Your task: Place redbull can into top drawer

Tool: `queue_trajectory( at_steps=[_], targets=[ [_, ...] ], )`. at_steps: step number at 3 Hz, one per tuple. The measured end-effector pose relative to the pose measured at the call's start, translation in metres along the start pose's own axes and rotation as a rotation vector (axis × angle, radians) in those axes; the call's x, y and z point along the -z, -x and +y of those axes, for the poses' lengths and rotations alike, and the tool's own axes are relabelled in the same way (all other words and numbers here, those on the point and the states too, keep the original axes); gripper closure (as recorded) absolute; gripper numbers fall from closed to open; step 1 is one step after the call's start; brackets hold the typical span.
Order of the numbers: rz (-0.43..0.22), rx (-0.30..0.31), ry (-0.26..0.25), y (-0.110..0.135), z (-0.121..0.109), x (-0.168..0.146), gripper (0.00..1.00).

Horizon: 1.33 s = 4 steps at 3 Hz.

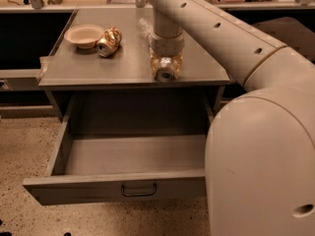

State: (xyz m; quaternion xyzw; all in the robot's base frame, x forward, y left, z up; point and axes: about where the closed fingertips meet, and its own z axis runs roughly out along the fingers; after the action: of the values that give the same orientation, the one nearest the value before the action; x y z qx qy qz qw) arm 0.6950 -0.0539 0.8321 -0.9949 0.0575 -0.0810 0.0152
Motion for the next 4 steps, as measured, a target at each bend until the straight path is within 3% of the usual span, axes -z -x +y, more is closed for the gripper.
queue_trajectory(
  at_steps=[1,2,3,4],
  targets=[
    [-0.025,-0.100,-0.070,0.005,0.001,0.012,0.88],
    [0.072,-0.247,-0.081,0.020,0.011,0.053,1.00],
    [0.064,-0.310,-0.061,0.034,0.013,0.051,1.00],
    [0.063,-0.310,-0.061,0.033,0.013,0.051,1.00]
  ],
)
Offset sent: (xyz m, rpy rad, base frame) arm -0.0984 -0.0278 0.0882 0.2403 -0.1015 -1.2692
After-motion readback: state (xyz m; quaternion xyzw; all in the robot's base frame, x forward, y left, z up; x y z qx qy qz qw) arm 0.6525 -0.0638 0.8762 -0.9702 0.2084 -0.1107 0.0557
